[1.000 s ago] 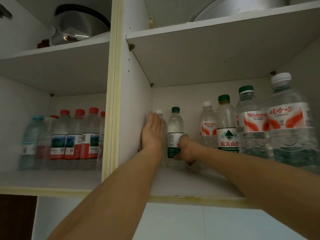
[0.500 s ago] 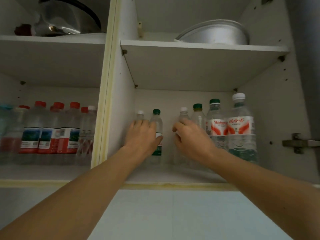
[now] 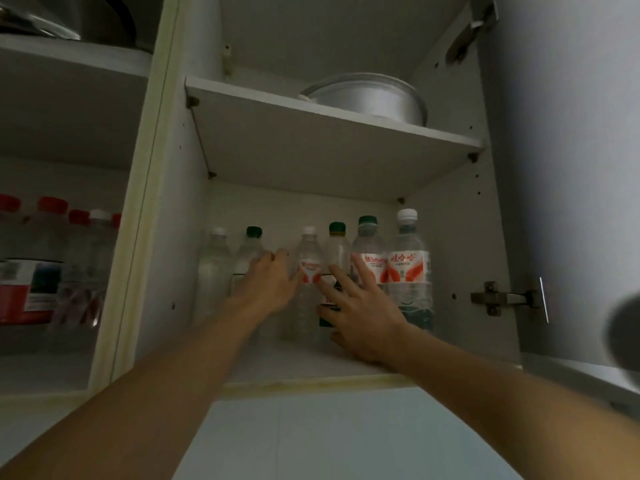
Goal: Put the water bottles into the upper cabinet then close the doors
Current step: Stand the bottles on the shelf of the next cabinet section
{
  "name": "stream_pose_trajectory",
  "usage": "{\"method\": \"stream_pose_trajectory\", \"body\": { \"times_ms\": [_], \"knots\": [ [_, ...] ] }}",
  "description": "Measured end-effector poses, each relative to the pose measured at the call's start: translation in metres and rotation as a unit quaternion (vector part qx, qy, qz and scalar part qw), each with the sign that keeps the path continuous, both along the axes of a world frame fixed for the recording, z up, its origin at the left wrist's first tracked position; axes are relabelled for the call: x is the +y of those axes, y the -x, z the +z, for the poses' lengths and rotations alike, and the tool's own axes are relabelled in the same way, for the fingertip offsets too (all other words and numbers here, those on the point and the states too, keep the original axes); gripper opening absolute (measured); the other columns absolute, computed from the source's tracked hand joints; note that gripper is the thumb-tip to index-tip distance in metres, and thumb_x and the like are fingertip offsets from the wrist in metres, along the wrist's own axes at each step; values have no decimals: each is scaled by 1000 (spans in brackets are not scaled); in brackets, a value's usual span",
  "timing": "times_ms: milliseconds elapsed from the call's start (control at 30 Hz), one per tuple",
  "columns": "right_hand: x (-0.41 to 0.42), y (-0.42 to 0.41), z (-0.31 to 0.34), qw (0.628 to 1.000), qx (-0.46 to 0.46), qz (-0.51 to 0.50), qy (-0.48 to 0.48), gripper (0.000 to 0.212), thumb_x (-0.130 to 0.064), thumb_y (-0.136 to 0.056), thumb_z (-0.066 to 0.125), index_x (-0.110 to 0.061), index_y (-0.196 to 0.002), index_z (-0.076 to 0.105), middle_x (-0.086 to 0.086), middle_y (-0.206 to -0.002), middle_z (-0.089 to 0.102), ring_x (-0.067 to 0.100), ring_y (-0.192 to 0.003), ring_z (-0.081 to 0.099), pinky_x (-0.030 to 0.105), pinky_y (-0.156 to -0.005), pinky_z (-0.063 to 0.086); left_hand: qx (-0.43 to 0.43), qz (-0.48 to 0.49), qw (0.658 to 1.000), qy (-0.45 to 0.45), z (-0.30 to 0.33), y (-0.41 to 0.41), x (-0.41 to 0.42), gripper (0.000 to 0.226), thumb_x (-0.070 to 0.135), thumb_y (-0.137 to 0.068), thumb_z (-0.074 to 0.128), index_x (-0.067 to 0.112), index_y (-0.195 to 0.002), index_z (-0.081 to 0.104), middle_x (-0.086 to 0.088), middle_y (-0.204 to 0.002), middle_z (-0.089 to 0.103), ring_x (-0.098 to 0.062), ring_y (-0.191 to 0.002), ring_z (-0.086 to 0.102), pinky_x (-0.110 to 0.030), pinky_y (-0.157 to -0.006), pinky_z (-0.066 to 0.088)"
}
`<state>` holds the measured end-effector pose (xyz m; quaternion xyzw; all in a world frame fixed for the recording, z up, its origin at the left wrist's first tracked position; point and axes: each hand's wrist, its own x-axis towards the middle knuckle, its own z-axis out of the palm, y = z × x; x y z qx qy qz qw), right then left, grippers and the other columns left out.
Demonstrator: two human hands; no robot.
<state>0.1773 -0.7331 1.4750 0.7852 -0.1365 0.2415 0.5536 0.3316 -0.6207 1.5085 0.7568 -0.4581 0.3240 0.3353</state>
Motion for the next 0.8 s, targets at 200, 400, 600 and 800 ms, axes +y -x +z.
{"method": "stream_pose_trajectory", "body": {
  "times_ms": [200,400,600,800],
  "knots": [
    [-13,14,1,1000,-4,13,23,54,-53,-101,39,-28,-148,44,14,-159,33,42,-149,18,68,-114,-16,99,-58,993,-19,17,-7,-13,69,45,-102,52,12,-155,24,-20,-153,38,-33,-130,48,-34,-92,44],
    [-22,27,0,999,14,3,33,53,-56,-101,36,-27,-143,50,17,-157,35,43,-150,16,69,-112,-18,196,-128,972,-29,25,-11,-27,99,45,-95,65,16,-160,-4,-18,-151,44,-32,-127,54,-35,-91,48],
    [-33,37,1,999,6,17,26,56,-57,-101,35,-23,-143,48,19,-155,37,42,-150,16,70,-115,-13,194,-162,967,-36,29,-8,-45,127,36,-84,80,22,-156,-23,-12,-143,53,-26,-116,59,-32,-79,50],
    [-45,40,2,999,8,27,17,58,-57,-100,37,-19,-143,45,19,-155,37,40,-150,19,70,-115,-13,154,-193,969,6,25,-24,-47,125,27,-80,85,26,-160,-11,-11,-137,58,-23,-115,61,-40,-97,53]
  ]
}}
